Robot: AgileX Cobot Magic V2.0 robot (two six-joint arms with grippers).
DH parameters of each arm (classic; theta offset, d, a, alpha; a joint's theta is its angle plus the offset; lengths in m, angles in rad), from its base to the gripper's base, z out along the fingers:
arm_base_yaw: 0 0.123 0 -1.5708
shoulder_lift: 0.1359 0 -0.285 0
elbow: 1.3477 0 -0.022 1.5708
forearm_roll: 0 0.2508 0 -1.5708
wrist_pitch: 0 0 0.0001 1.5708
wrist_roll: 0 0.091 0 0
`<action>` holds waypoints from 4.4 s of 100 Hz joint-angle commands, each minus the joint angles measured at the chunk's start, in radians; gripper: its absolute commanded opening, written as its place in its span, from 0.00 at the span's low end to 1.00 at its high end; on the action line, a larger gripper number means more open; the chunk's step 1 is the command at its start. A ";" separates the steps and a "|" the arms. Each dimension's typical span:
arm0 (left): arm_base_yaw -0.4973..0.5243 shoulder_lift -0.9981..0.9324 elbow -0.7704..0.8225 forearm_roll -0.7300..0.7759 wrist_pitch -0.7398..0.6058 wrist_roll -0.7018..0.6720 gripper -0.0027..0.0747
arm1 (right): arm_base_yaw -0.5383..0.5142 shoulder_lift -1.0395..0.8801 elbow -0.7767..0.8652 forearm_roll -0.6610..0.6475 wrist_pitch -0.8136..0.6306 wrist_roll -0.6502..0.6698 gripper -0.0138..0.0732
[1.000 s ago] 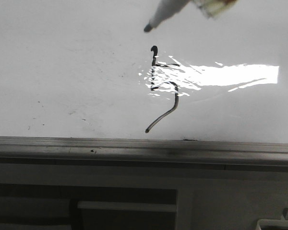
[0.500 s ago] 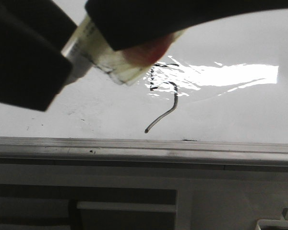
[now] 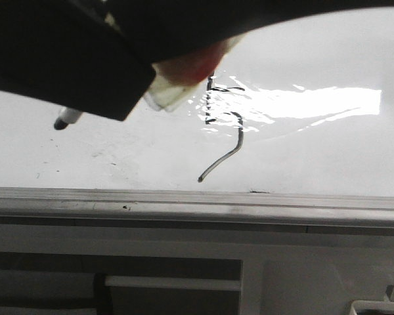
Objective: Write number 5 on whiteboard
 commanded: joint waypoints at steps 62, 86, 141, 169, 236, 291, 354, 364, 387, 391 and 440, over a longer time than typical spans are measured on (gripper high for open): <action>-0.003 -0.006 -0.036 -0.040 -0.079 -0.029 0.01 | -0.002 -0.050 -0.036 0.055 -0.164 -0.010 0.81; 0.002 -0.006 -0.006 -0.040 -0.146 -0.088 0.01 | -0.018 -0.178 -0.036 0.058 -0.283 -0.010 0.80; 0.130 0.197 0.092 -0.162 -0.596 -0.476 0.01 | -0.229 -0.363 -0.036 0.175 -0.186 -0.010 0.09; 0.130 0.293 0.092 -0.261 -0.708 -0.476 0.01 | -0.229 -0.363 -0.036 0.182 -0.178 -0.010 0.09; 0.130 0.361 0.092 -0.340 -0.792 -0.476 0.37 | -0.229 -0.363 -0.036 0.182 -0.178 -0.010 0.09; 0.130 0.356 0.092 -0.356 -0.803 -0.476 0.78 | -0.229 -0.363 -0.034 0.186 -0.178 -0.010 0.09; 0.130 -0.011 0.111 -0.354 -0.731 -0.292 0.53 | -0.231 -0.425 -0.004 0.110 -0.176 -0.010 0.09; 0.136 -0.167 0.155 -0.354 -0.733 -0.170 0.32 | -0.244 -0.515 0.062 0.060 -0.185 -0.010 0.09; 0.146 -0.531 0.306 -0.350 -0.731 -0.044 0.01 | -0.364 -0.782 0.332 0.009 -0.288 -0.010 0.09; 0.146 -0.575 0.328 -0.350 -0.731 -0.044 0.01 | -0.386 -0.819 0.380 0.009 -0.307 -0.010 0.09; 0.146 -0.766 0.452 -0.377 -0.731 -0.046 0.01 | -0.410 -0.970 0.527 0.195 -0.305 -0.010 0.09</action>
